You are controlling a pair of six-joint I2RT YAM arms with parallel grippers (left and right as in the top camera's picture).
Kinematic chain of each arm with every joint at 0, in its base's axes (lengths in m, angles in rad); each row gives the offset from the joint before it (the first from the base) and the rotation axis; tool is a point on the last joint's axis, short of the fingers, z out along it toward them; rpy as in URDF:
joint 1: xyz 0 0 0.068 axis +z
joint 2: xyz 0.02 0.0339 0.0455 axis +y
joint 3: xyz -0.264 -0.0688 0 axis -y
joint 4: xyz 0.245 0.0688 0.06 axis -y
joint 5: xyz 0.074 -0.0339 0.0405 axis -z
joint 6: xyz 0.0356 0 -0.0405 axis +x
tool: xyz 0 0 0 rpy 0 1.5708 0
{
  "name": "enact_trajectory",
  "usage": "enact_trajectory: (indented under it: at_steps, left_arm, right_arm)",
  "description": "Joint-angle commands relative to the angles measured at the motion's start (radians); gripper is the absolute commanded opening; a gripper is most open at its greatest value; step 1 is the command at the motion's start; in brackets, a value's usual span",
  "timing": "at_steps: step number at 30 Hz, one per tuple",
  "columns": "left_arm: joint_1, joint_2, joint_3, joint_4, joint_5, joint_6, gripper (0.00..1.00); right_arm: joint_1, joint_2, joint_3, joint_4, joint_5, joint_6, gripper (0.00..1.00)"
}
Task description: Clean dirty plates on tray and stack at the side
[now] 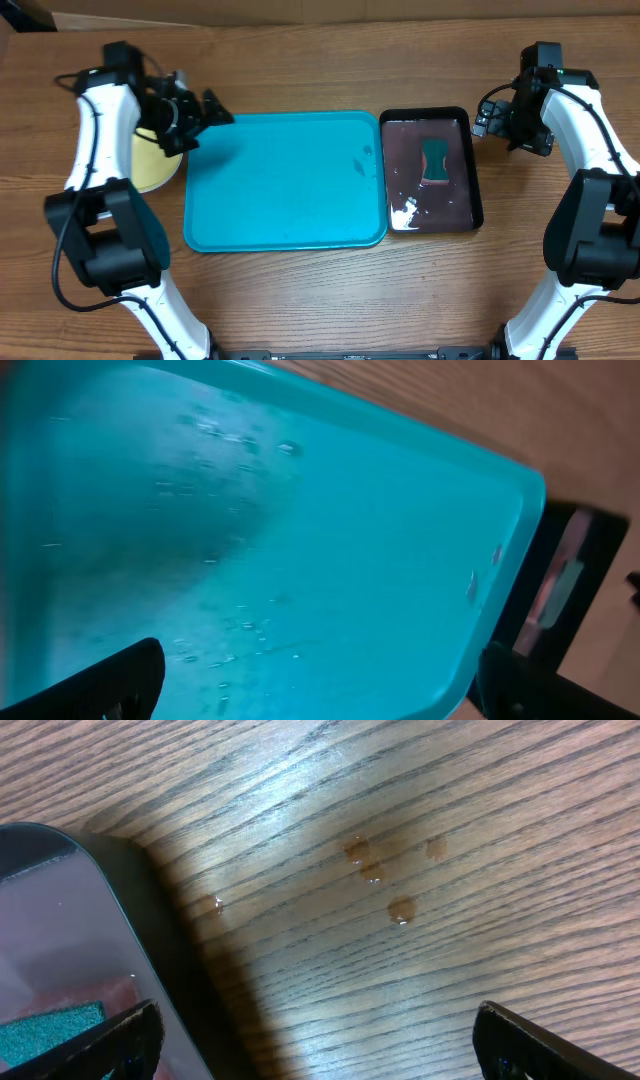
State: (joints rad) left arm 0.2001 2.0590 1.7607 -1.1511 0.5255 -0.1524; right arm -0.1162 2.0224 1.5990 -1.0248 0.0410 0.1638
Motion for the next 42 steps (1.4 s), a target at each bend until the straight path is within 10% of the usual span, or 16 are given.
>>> enact_trajectory:
  at_steps: [1, 42]
  left_arm:
    - [-0.056, -0.034, 0.024, 0.004, -0.051, 0.026, 1.0]
    - [-0.174, -0.034, 0.024, 0.004, -0.065, 0.026, 1.0]
  right_arm:
    - [0.003, -0.023, 0.018, 0.003, 0.003, 0.005, 1.0]
    - [0.003, -0.02, 0.018, 0.003, 0.003, 0.005, 1.0]
